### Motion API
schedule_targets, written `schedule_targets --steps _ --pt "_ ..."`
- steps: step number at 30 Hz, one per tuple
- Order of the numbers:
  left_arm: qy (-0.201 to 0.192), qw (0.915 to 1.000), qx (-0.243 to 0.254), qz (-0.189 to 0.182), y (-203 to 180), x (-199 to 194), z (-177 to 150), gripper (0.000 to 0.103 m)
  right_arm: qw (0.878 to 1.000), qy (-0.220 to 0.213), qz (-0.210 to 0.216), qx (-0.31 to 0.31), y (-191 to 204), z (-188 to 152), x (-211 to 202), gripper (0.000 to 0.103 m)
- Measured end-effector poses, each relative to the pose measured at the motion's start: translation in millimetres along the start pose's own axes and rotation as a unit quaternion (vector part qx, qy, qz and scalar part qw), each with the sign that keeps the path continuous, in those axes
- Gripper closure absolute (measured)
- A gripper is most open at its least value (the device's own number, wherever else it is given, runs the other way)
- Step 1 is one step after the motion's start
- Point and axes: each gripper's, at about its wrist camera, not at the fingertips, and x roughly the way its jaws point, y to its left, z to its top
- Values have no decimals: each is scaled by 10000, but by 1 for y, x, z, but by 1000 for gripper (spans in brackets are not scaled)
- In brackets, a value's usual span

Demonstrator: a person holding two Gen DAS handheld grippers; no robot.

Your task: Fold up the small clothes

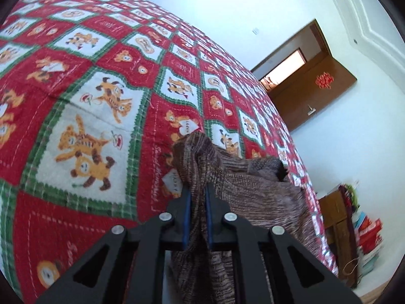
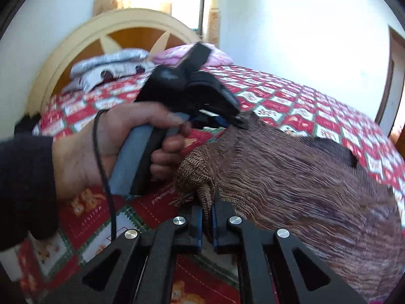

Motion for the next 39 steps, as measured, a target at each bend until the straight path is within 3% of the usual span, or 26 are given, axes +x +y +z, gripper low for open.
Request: schedule_targets --steps 3,8,19,32,39 --pt "-36 10000 -3 -7 -7 -1 1 92 9996 -102 59 238 -12 -2 -14 99" --pt "-249 9991 -71 -322 -26 -9 5 92 9979 -156 244 577 -26 -4 -31 99" --pt "-363 9960 404 -715 -113 -6 11 92 9890 -282 533 1350 -83 -9 -75 99" --pt "-103 9923 831 -911 -185 36 -5 92 9878 -182 208 1531 -147 -35 -116 99" --pt "202 9921 936 -805 -217 74 -19 92 9743 -39 225 2240 -198 -68 -129 99"
